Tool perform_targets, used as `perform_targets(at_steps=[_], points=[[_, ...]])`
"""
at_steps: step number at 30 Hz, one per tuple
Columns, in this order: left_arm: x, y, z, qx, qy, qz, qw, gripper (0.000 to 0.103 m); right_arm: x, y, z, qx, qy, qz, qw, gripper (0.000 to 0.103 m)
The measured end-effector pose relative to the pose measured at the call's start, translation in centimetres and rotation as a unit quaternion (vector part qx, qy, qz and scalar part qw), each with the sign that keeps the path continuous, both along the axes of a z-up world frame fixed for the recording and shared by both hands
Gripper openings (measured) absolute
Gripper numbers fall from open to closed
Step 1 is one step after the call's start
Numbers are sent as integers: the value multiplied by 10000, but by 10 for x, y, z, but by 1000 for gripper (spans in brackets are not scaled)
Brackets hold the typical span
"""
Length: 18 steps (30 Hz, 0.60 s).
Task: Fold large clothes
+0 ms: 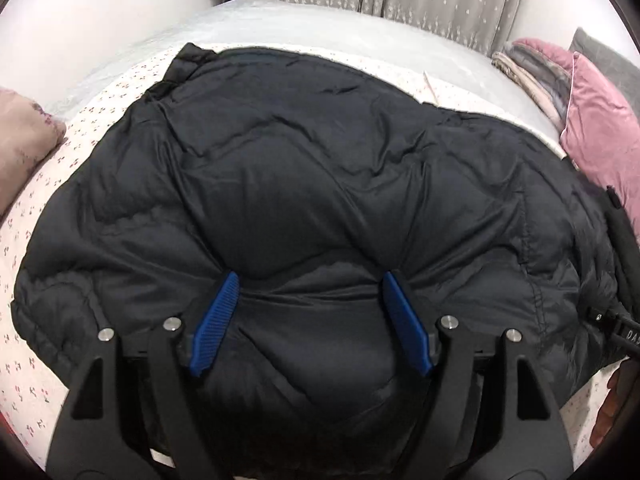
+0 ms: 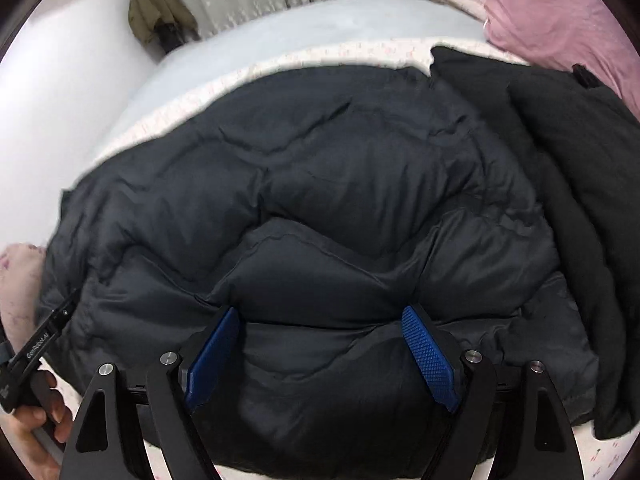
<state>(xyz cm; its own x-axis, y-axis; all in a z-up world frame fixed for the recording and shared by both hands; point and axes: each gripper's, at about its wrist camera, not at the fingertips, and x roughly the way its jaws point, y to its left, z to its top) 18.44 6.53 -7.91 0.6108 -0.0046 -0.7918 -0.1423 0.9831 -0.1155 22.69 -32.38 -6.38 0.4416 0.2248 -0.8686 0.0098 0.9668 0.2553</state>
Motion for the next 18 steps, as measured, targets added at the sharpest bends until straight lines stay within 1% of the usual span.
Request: perform_targets(at_steps=[3,6,8,9,10,11,12,13,15,16,18], points=[[-1,-3,-2,-21,53,44,10000,75,3,6,-11,-201,116,16,9997,86],[-6,-1,1,-17,36,88,10000,75,-2,1,-7,-127,69,-41,9999,86],[-10,0,5,113,-4,153,9998,75,-18,-13,9,166,-5,-342,9993,86],[-12,1,8,148,-49,206,9997,74,-29,-21,19,416,-129,-522,9977,86],[-14,1,12,99,-103,213,9997,74,-46,-33,33,869,-363,-726,9929,86],[-16,3,15,-5,-177,181,9997,74,-56,-41,40,1205,-477,-843,9880,86],[-15,3,21,-114,-245,114,9996,74,-65,-48,44,1477,-496,-960,9831,86],[-16,2,25,-166,-261,51,9995,74,-73,-56,44,1717,-396,-1118,9780,86],[-19,-5,34,-278,-355,-142,9989,74,-84,-66,35,1921,-29,-1354,9720,86],[-21,-9,37,-306,-405,-241,9984,74,-88,-69,30,1996,165,-1367,9702,86],[-24,-22,41,-216,-410,-461,9979,74,-90,-71,29,2064,310,-1287,9695,86]])
